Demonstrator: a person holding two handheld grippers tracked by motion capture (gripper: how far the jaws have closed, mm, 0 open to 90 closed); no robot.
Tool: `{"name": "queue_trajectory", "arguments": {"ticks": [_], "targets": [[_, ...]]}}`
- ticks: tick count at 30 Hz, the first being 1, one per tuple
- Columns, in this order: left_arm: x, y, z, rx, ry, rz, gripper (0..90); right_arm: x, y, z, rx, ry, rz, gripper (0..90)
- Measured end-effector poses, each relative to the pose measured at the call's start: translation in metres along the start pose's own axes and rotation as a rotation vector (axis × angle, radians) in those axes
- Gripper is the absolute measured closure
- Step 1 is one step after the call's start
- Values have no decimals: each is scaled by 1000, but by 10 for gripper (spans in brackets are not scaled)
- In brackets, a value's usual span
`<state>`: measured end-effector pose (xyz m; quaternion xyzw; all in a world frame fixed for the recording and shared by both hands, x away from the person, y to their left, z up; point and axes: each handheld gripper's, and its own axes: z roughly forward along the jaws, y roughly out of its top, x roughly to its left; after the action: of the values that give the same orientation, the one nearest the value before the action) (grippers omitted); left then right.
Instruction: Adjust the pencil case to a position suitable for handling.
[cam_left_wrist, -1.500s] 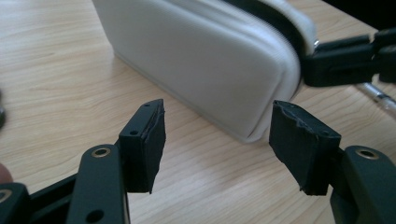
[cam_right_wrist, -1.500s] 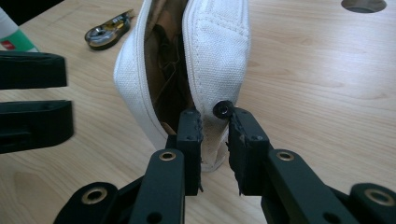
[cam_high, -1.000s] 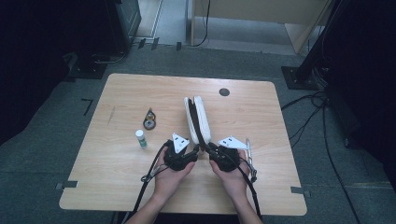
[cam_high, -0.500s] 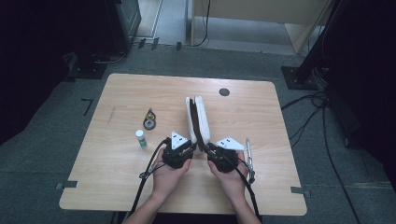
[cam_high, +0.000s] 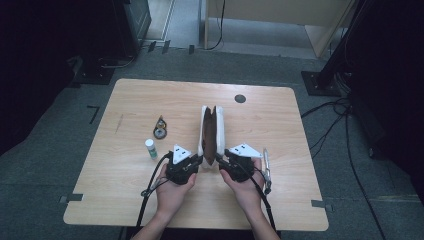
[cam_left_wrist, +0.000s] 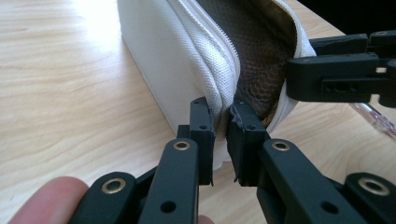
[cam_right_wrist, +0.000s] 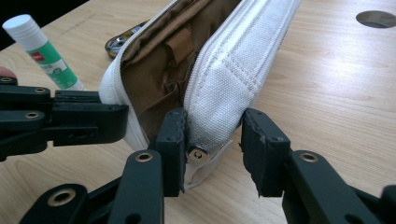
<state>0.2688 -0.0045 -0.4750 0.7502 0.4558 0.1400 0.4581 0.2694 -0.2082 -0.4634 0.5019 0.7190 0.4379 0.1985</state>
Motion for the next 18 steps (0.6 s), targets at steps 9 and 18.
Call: {"name": "queue_trajectory", "arguments": {"ticks": [9, 18], "targets": [[6, -18, -32, 9, -32, -9, 805, 31, -8, -11, 2, 8, -31, 630], [7, -22, -36, 12, -76, 19, 615, 36, -10, -14, 0, 30, -32, 482]]}}
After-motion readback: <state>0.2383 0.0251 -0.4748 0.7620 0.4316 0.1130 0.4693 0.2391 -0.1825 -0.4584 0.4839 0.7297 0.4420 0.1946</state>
